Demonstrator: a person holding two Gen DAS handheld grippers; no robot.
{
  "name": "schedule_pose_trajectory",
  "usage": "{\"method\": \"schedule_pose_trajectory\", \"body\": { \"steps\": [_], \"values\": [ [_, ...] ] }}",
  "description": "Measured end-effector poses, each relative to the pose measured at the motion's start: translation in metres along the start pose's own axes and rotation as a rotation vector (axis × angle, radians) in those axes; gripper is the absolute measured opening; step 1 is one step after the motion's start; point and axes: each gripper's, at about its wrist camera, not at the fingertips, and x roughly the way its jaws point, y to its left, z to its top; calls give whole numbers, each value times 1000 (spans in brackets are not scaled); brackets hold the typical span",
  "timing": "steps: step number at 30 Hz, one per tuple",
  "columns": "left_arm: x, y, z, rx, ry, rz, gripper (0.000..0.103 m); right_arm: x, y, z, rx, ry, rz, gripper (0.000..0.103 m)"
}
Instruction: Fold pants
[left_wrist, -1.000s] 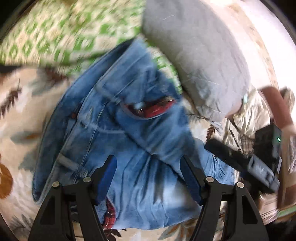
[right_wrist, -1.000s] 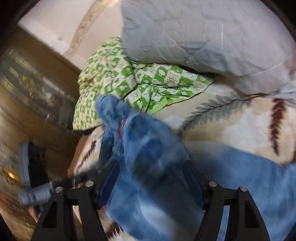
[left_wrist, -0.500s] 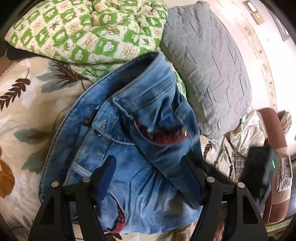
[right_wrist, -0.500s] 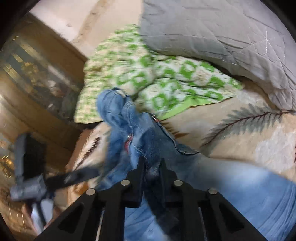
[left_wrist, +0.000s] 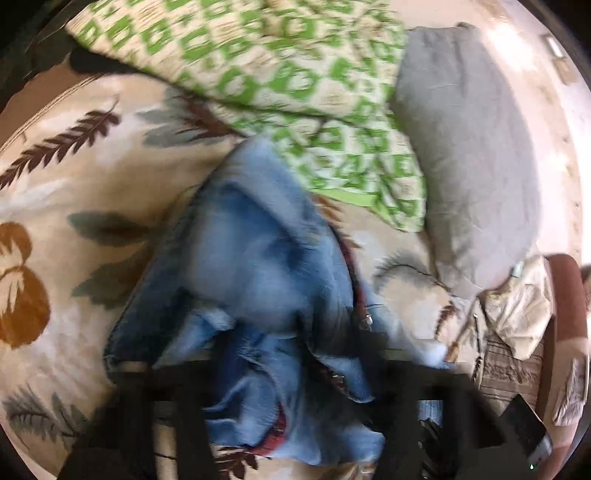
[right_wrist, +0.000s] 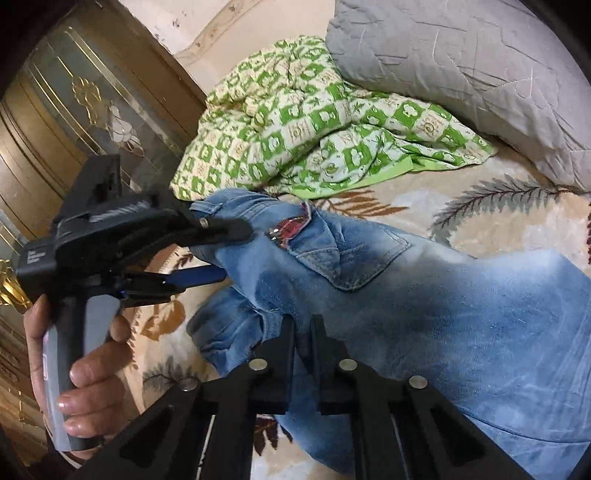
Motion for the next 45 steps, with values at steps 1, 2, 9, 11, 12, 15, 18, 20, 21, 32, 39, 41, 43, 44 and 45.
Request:
{"method": "schedule_pose_trajectory", "body": {
  "steps": [1,2,9,11,12,15,18,20,21,32,39,41,43,44,45],
  "values": [
    [0,3,1,-12,3,-15,32,2,0,0,-5,4,-3,7],
    [-3,4,-2,-14,-4,-31,24,3,1,2,-4,7,-8,7],
    [-71,-11,-41,142,-102,-78,18,-51,33,-2,-55,-92,-26,6],
    [-65,-3,-51,124,-99,-49,18,-53,44,-19,-76,-73,-33,6],
    [-61,6,-57,109,-98,-32,18,-47,46,-28,-83,-57,-42,6],
    [-38,27,-72,70,-67,43,19,-19,44,-59,-60,-2,-43,6],
    [-12,48,-73,11,-9,88,19,9,30,-78,-4,33,-43,6],
    [-14,56,-76,-36,-12,48,19,20,18,-85,56,55,-25,6],
    [-23,54,-80,-20,-50,38,19,19,17,-87,68,55,-24,6],
    [0,42,-88,96,-32,218,39,19,1,-99,144,92,-15,15],
    [-31,11,-135,285,-203,298,64,-87,-20,-101,150,-15,-68,82],
    [-37,-1,-150,339,-236,292,64,-124,-34,-96,147,-39,-64,82],
    [-37,-24,-164,397,-238,289,64,-164,-54,-90,176,-101,-44,82],
    [-41,-34,-172,421,-246,276,64,-179,-62,-86,184,-132,-37,82],
    [-47,-41,-182,446,-255,259,64,-195,-74,-85,199,-168,-46,82]
  ]
}}
